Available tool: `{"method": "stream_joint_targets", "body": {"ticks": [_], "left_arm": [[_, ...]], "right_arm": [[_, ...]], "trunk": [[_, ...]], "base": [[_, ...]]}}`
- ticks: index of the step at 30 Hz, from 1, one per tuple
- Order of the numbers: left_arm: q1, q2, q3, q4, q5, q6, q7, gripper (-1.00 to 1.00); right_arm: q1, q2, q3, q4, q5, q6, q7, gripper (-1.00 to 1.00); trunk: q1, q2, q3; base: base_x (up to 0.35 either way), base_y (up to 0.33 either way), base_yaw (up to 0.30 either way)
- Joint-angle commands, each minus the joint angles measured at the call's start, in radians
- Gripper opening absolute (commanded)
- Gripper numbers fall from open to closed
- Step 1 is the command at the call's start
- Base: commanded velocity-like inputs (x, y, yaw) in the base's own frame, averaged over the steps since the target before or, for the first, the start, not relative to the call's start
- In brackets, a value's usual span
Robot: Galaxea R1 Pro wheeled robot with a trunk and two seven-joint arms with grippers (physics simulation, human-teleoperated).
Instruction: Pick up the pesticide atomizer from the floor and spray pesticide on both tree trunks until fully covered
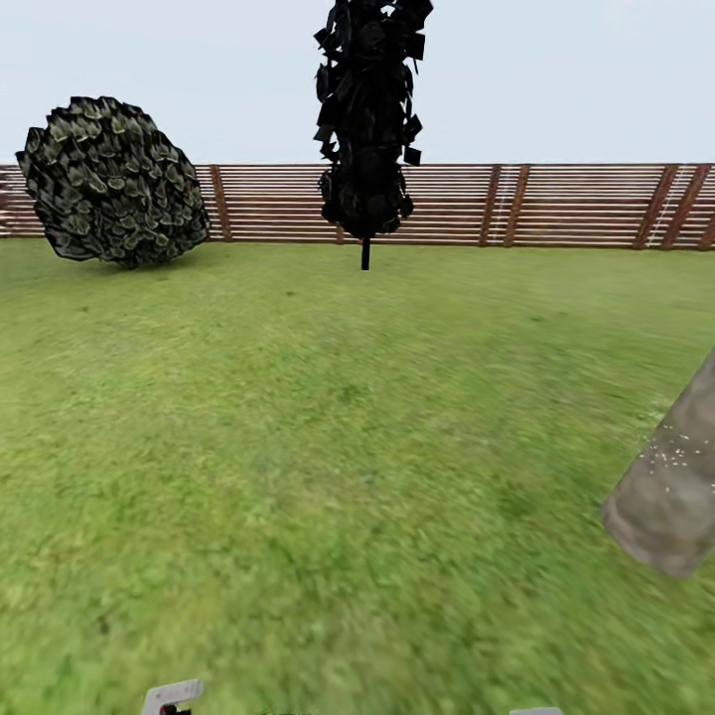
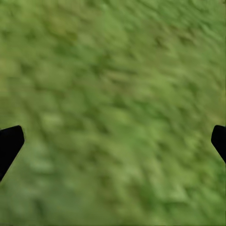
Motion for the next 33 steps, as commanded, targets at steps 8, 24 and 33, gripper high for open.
{"method": "stream_joint_targets", "body": {"ticks": [8, 24, 33], "left_arm": [[-0.001, 0.000, 0.009, 0.001, -0.008, -0.004, -0.005, -1.00], [-0.001, 0.000, 0.009, 0.000, -0.006, -0.002, -0.004, -1.00], [-0.001, 0.000, 0.009, 0.000, -0.006, -0.002, -0.004, -1.00]], "right_arm": [[0.000, 0.000, -0.003, 0.001, 0.011, -0.001, -0.006, 1.00], [0.000, 0.000, -0.003, 0.001, 0.011, -0.001, -0.006, 1.00], [0.000, 0.000, -0.003, 0.001, 0.011, -0.001, -0.006, 1.00]], "trunk": [[0.000, 0.000, -0.001], [0.000, 0.000, -0.001], [0.000, 0.000, -0.001]], "base": [[-0.003, 0.003, 0.285], [-0.214, 0.200, 0.285], [-0.106, 0.102, 0.285]]}}
